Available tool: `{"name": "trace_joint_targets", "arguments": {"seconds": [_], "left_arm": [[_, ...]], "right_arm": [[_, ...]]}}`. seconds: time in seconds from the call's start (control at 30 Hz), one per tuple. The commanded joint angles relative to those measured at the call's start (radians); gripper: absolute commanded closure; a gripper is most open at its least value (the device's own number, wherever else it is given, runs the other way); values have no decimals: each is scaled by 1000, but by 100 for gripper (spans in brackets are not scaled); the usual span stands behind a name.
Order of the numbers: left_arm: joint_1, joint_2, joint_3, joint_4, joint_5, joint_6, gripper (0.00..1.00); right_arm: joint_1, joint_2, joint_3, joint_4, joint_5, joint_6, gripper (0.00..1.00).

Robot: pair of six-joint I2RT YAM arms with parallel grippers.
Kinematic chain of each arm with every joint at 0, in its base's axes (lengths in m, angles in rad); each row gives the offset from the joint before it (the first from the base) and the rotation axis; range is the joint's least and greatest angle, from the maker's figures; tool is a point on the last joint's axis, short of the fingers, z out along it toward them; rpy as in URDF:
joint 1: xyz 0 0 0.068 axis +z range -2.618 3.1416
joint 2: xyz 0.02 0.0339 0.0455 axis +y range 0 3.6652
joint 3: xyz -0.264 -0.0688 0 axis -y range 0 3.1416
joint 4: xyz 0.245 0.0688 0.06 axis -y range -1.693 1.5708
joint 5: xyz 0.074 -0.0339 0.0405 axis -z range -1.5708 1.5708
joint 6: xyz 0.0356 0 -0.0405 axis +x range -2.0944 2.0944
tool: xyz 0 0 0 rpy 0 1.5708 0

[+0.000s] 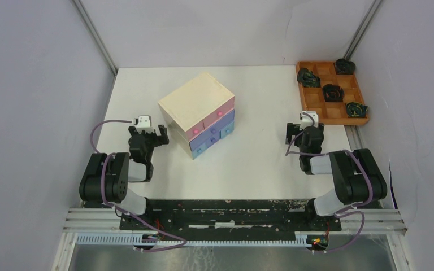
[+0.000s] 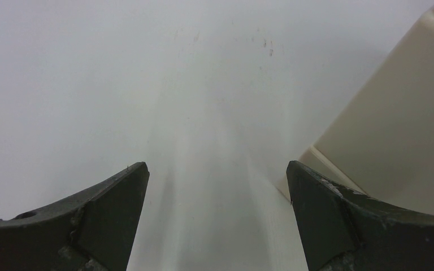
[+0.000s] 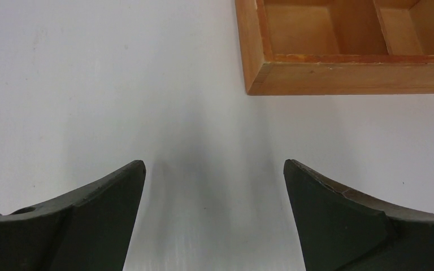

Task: Organize the makeup
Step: Reset both arms

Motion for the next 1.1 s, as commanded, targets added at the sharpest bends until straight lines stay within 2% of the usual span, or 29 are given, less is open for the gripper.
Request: {"name": "trace_joint_targets", "arguments": {"seconds": [0.0,1.07], "left_arm": [[-7,0,27,30,-33,-5,1],[-8,-8,14,47,-36,-3,1]], "right_arm": [[-57,-10,52,36,-132,45,0],[-58,-15,46,47,-127,46,0]]}}
